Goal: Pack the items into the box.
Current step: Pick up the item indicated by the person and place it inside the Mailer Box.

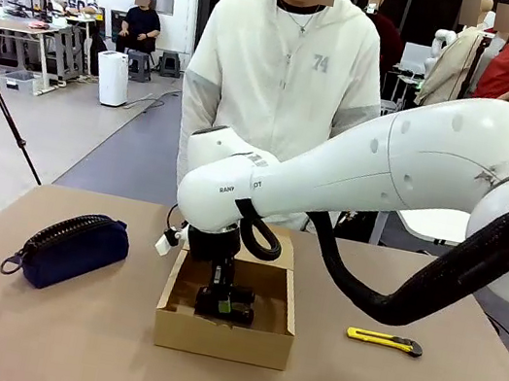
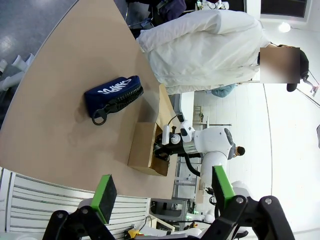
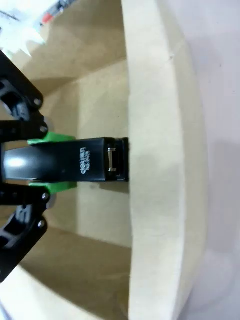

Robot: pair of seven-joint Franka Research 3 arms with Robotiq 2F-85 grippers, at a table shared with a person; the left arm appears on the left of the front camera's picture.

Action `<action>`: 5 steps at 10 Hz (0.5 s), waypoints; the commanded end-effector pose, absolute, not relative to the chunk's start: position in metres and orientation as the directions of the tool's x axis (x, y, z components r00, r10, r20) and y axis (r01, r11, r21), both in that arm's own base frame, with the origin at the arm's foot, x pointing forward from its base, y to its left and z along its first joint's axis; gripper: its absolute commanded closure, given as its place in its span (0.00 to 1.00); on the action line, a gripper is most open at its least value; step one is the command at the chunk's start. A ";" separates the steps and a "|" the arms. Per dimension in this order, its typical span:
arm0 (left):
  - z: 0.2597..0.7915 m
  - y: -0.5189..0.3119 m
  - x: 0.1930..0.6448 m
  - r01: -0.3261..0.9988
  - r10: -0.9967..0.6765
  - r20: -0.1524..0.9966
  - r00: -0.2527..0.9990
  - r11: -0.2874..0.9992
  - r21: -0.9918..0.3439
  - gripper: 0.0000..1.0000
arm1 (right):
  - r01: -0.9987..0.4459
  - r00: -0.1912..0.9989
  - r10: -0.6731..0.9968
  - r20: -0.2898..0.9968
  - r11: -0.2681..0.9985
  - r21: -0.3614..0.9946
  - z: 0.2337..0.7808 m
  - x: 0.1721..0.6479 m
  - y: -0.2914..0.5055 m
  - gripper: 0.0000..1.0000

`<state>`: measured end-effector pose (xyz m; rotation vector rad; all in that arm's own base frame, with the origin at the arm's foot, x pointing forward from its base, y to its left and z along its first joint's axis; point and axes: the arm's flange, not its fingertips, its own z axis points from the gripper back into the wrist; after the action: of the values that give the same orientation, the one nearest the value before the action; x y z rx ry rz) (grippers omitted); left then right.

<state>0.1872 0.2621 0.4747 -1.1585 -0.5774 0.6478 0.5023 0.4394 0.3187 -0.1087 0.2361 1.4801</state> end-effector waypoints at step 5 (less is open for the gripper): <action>0.475 0.263 0.187 -0.140 0.723 0.098 0.684 0.261 -0.955 0.00 | -0.996 0.075 0.985 -0.152 0.083 0.043 0.353 0.492 0.421 0.00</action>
<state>0.1872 0.2621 0.4747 -1.1586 -0.5774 0.6477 0.5035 0.4367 0.3380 -0.1131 0.2030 1.4861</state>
